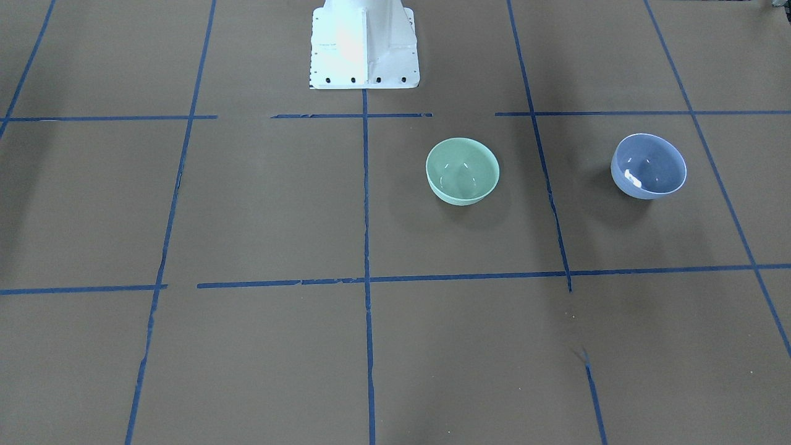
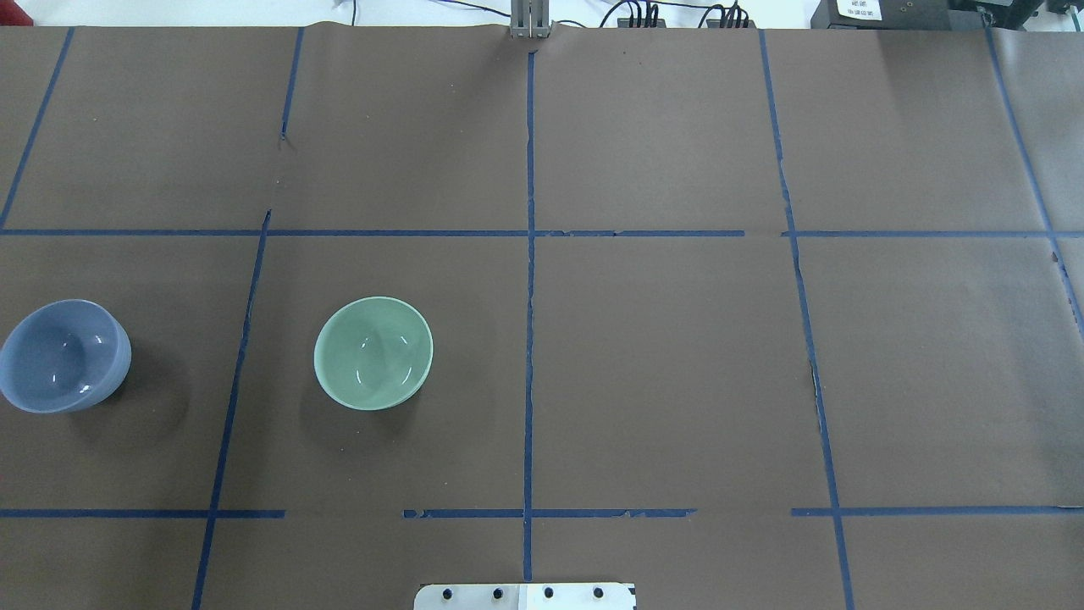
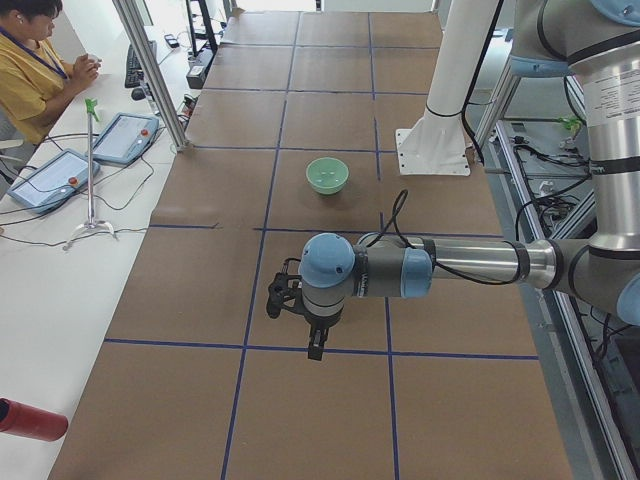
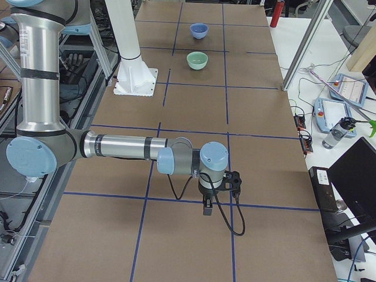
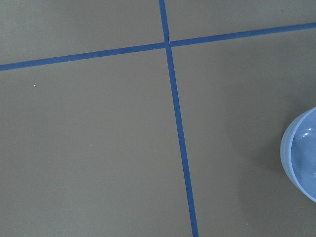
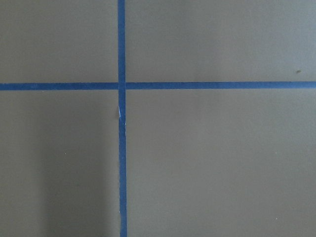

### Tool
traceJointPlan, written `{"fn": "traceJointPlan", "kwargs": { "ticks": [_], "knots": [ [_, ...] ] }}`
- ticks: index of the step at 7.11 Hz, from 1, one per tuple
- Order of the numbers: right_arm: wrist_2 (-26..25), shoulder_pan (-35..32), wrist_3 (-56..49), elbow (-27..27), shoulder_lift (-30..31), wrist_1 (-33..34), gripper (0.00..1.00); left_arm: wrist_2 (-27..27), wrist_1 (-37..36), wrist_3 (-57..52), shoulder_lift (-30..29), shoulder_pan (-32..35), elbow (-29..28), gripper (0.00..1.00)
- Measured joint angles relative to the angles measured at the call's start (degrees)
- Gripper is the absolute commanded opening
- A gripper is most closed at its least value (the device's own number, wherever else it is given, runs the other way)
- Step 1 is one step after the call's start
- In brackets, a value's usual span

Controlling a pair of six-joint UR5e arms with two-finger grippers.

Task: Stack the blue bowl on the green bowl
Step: 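Move the left gripper toward the pale blue bowl at the table edge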

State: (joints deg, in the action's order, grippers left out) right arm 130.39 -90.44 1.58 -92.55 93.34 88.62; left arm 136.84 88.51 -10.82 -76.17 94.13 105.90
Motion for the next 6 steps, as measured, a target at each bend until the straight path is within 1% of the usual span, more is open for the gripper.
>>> {"fn": "traceJointPlan", "kwargs": {
  "ticks": [3, 6],
  "knots": [
    [-0.04, 0.00, 0.00, 0.00, 0.00, -0.01, 1.00, 0.08, 0.69, 0.19, -1.02, 0.00, 0.24, 1.00],
    [-0.04, 0.00, 0.00, 0.00, 0.00, -0.02, 1.00, -0.11, 8.60, 0.89, -1.78, -1.39, -0.25, 1.00]
  ]
}}
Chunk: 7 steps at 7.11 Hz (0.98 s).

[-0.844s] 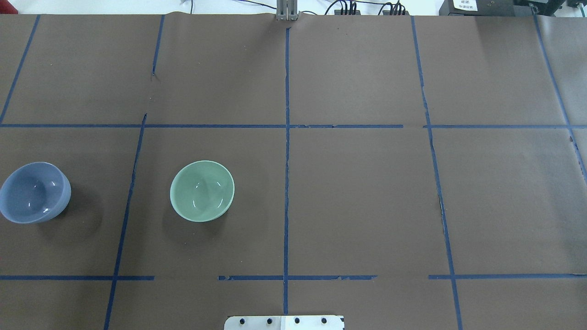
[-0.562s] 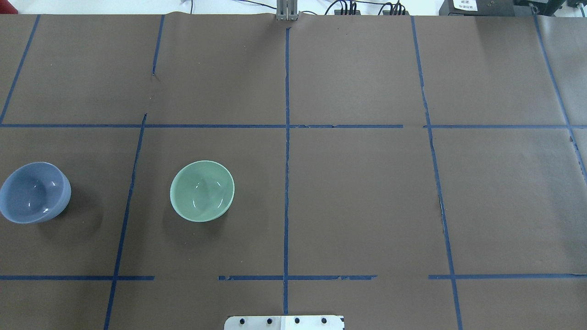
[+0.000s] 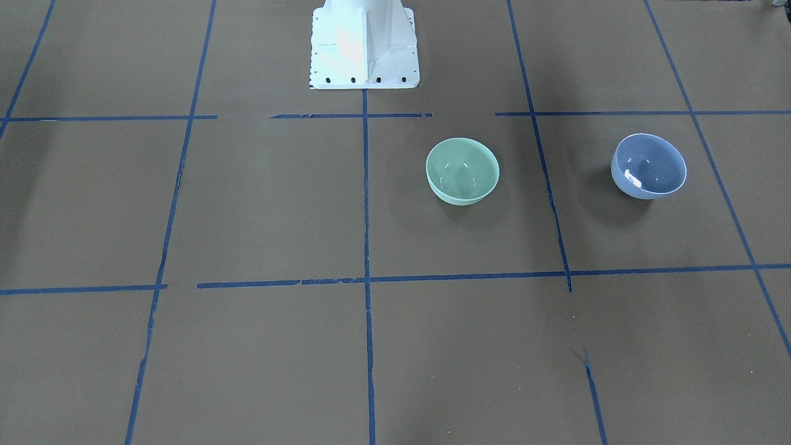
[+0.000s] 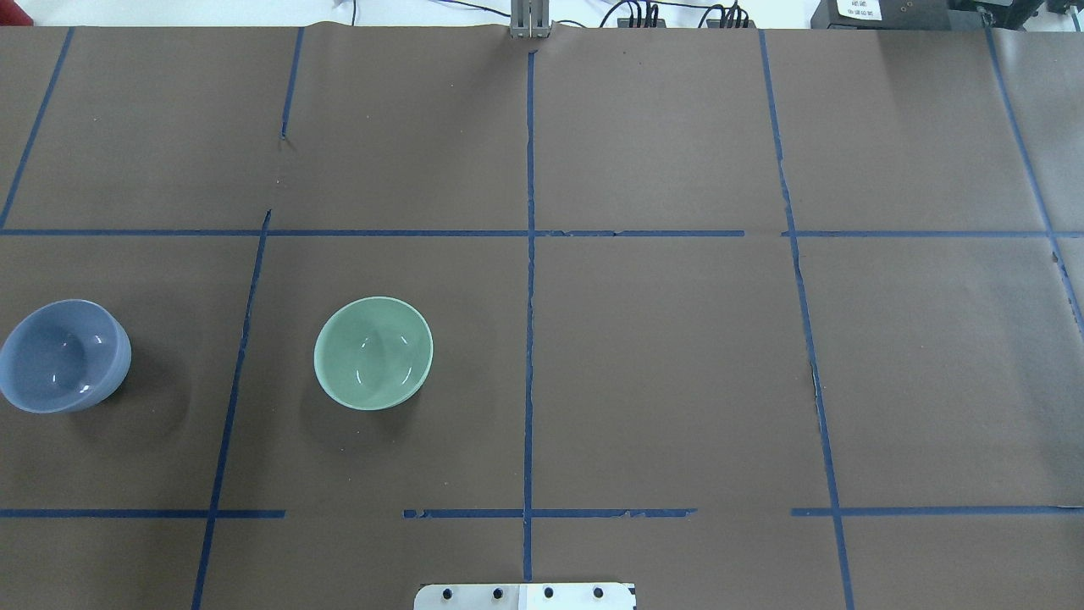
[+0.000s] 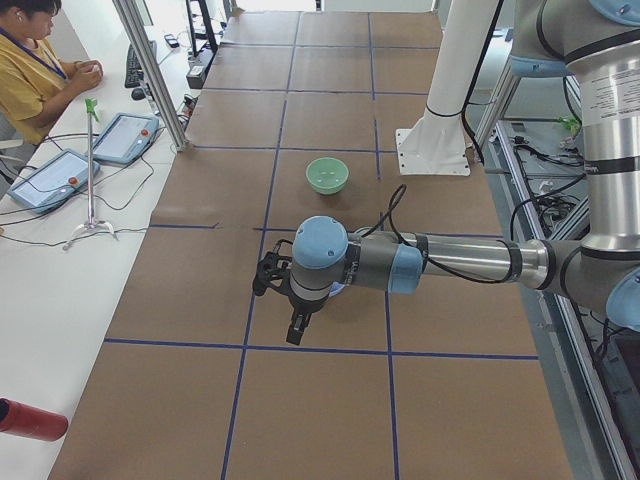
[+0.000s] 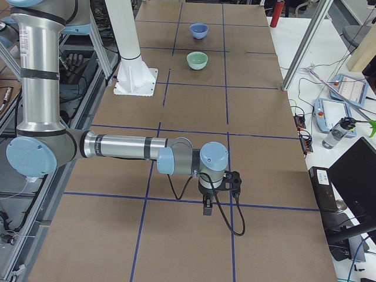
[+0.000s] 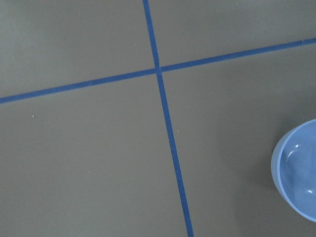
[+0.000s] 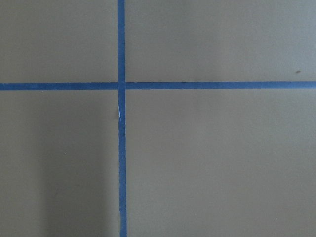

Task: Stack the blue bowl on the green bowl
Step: 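Move the left gripper toward the pale blue bowl at the table edge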

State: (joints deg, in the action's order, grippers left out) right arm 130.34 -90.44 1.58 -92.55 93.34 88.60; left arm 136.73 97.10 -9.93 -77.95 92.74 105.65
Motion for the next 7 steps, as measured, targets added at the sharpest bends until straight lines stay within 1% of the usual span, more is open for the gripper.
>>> {"fn": "traceJointPlan", "kwargs": {
  "ticks": [1, 2, 4, 6, 7],
  "knots": [
    [0.02, 0.00, 0.00, 0.00, 0.00, 0.01, 1.00, -0.23, 1.94, 2.72, 0.30, -1.57, -0.13, 1.00],
    [0.04, 0.00, 0.00, 0.00, 0.00, 0.03, 1.00, -0.83, 5.70, 8.63, 0.87, -4.37, -0.34, 1.00],
    [0.05, 0.00, 0.00, 0.00, 0.00, 0.00, 1.00, -3.45, 19.03, 26.73, 2.88, -13.47, -1.57, 1.00],
    [0.01, 0.00, 0.00, 0.00, 0.00, -0.01, 1.00, -7.48, 32.60, 44.03, 4.11, -22.83, -4.37, 1.00],
    [0.02, 0.00, 0.00, 0.00, 0.00, -0.01, 1.00, -9.62, 37.33, 50.70, 4.29, -27.13, -5.77, 0.99]
  ]
}}
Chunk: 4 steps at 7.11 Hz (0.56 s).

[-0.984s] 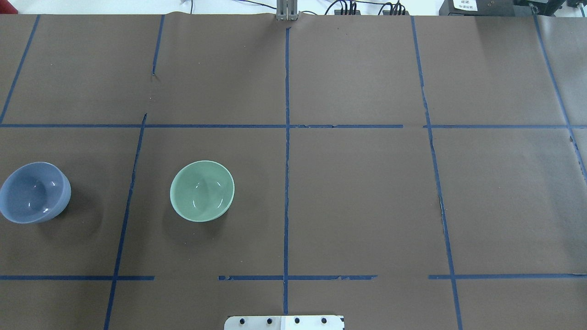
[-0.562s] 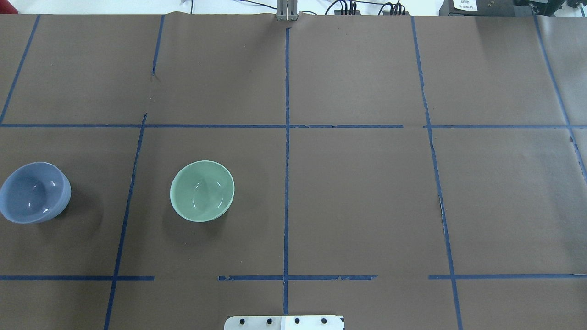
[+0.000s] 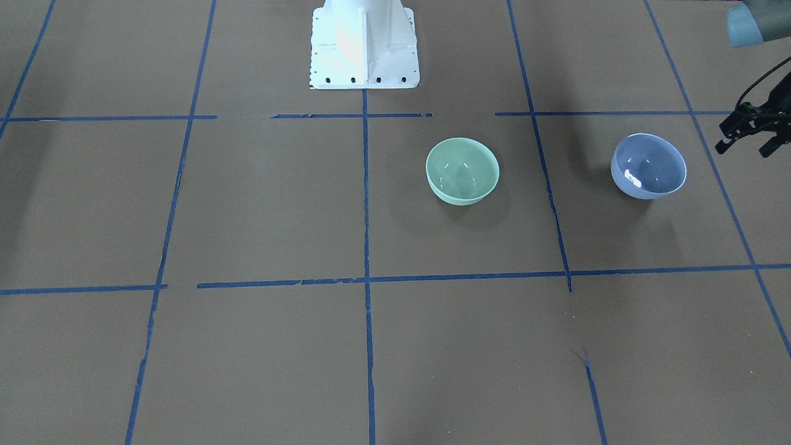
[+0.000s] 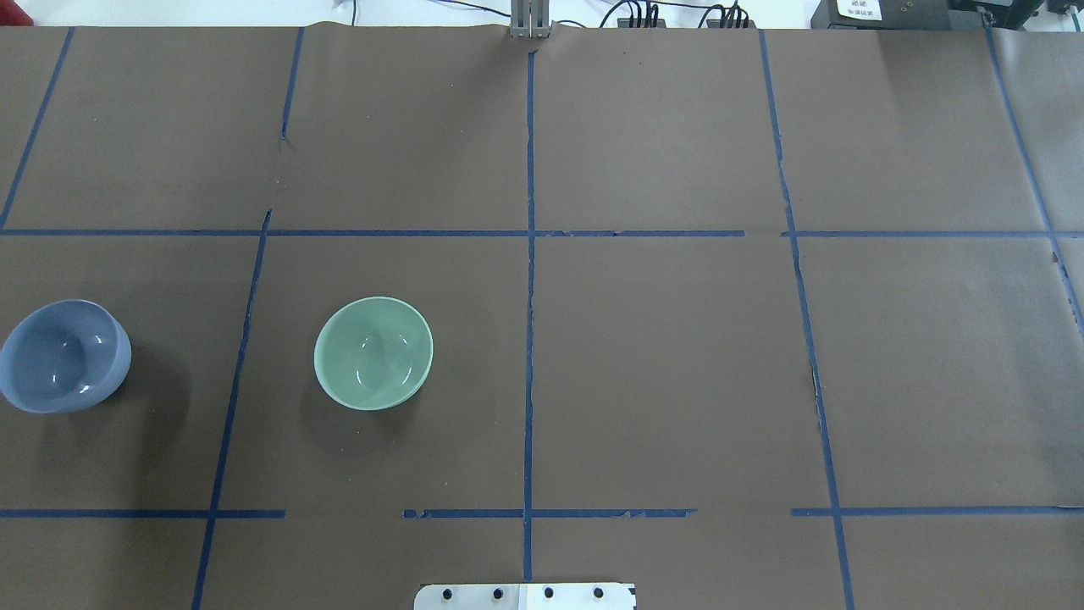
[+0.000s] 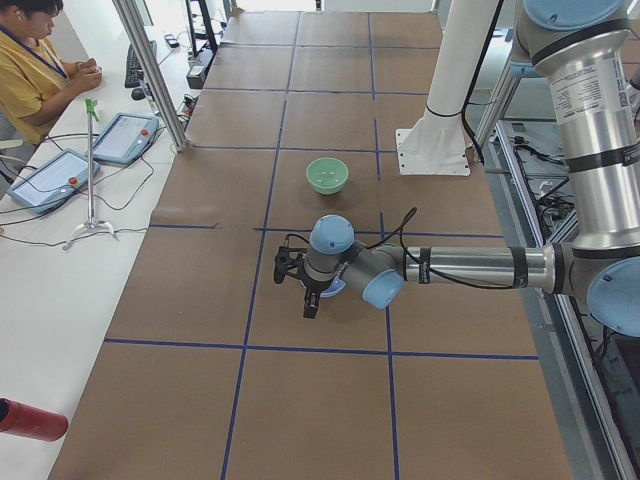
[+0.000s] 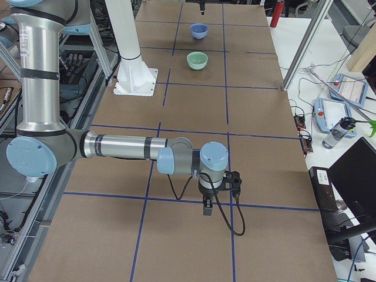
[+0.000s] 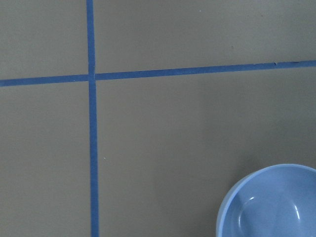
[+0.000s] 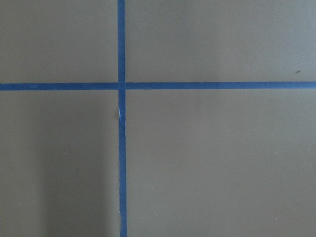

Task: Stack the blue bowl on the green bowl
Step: 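Move the left gripper toward the pale blue bowl at the table edge, then grasp the rim of the pale blue bowl with the left gripper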

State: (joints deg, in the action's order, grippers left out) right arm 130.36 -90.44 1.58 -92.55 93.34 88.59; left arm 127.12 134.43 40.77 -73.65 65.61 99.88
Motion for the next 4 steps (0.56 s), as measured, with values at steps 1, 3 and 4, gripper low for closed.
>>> {"fn": "traceJointPlan", "kwargs": {
  "ticks": [1, 3, 4],
  "knots": [
    [0.02, 0.00, 0.00, 0.00, 0.00, 0.00, 1.00, -2.39, 2.65, 5.28, 0.05, -3.99, -0.82, 0.96],
    [0.03, 0.00, 0.00, 0.00, 0.00, 0.00, 1.00, -6.13, 4.17, 11.49, 0.04, -9.23, -1.29, 0.15],
    [0.01, 0.00, 0.00, 0.00, 0.00, 0.00, 1.00, -7.00, 4.28, 12.75, 0.03, -10.32, -1.30, 0.00]
  ]
}}
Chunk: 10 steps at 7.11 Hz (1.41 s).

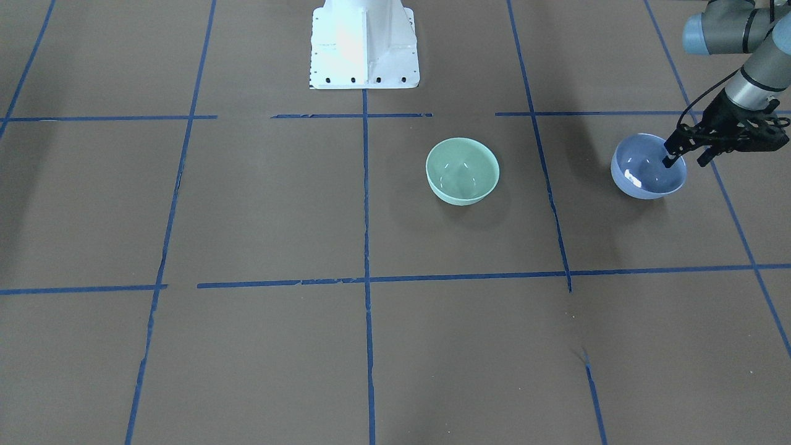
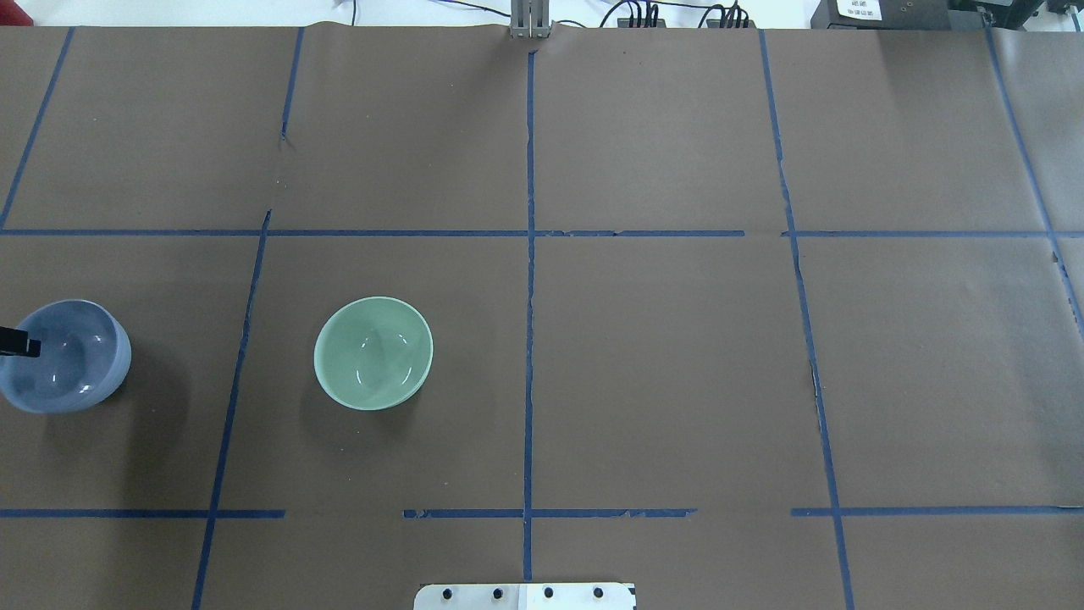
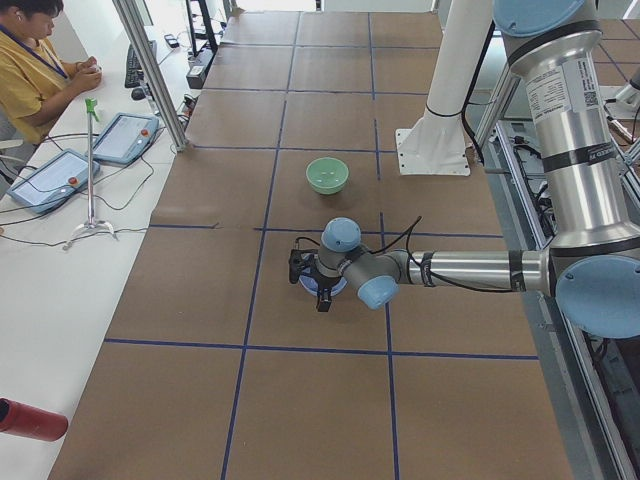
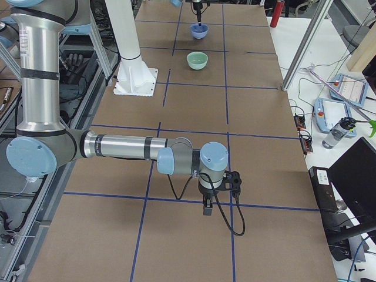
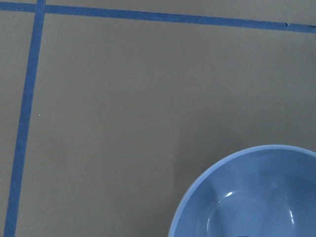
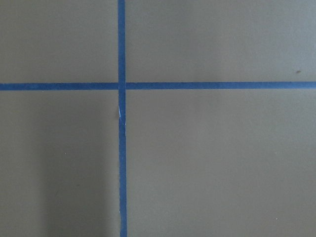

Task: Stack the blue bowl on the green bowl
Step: 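Grasp the rim of the pale blue bowl with the left gripper, then lift the blue bowl and carry it over the pale green bowl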

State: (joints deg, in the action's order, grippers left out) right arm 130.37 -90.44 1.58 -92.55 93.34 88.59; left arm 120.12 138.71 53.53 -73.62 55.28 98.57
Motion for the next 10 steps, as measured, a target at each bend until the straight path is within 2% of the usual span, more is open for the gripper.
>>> {"fn": "traceJointPlan", "kwargs": {
  "ticks": [4, 6, 8, 9, 10],
  "knots": [
    [-0.02, 0.00, 0.00, 0.00, 0.00, 0.00, 1.00, -0.45, -0.40, 1.08, 0.16, 0.10, 1.15, 0.00],
    [-0.02, 0.00, 0.00, 0.00, 0.00, 0.00, 1.00, -0.24, -3.93, 1.04, -0.04, 1.51, 5.34, 0.00],
    [-0.02, 0.00, 0.00, 0.00, 0.00, 0.00, 1.00, -0.25, -17.71, 2.51, -1.34, 2.00, 15.87, 0.00],
    [-0.01, 0.00, 0.00, 0.00, 0.00, 0.02, 1.00, -0.34, -25.34, 6.55, -3.95, 1.43, 20.48, 0.00],
    [0.03, 0.00, 0.00, 0.00, 0.00, 0.04, 1.00, -0.43, -32.27, 12.57, -8.95, -0.65, 23.39, 0.00]
  ]
}}
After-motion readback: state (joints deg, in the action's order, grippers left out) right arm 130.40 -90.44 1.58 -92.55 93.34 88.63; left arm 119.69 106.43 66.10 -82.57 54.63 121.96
